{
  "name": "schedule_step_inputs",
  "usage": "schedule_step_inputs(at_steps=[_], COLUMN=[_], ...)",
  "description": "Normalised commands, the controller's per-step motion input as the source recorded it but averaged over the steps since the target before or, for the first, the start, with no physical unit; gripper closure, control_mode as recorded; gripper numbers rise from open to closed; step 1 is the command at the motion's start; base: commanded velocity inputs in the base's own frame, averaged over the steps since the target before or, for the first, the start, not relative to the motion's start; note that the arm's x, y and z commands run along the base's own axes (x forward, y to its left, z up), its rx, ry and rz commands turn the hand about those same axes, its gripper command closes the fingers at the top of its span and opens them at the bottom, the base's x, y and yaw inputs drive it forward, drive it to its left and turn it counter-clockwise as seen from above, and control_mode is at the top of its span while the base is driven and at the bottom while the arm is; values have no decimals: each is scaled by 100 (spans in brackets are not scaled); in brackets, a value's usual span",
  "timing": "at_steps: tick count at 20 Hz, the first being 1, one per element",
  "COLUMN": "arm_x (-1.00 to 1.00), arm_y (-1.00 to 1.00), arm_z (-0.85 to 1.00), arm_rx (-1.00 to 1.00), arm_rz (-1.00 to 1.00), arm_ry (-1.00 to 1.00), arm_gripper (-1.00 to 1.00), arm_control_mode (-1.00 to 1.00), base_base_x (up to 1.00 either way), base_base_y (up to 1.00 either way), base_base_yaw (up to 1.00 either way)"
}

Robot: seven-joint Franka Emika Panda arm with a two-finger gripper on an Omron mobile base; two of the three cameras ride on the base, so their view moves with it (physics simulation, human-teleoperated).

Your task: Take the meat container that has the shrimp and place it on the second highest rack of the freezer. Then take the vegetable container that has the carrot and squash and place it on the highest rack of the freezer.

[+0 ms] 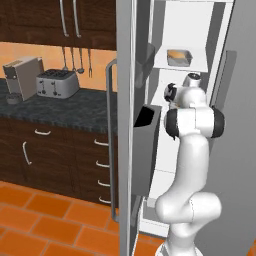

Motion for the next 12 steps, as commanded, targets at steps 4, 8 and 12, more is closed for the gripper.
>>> schedule_step_inputs(at_steps=[4,8,12], arm_x=[-100,-100,-73], arm_y=[23,24,8], arm_z=[-100,-18,100], arm_rx=[-12,-6,-2], arm_rz=[0,0,-4], arm_ry=[-43,-49,-34], arm_gripper=[-100,-100,-100], arm_control_mode=[-100,-100,-100], base_base_x=[0,0,0], base_base_y=[0,0,0], base_base_yaw=[0,0,0])
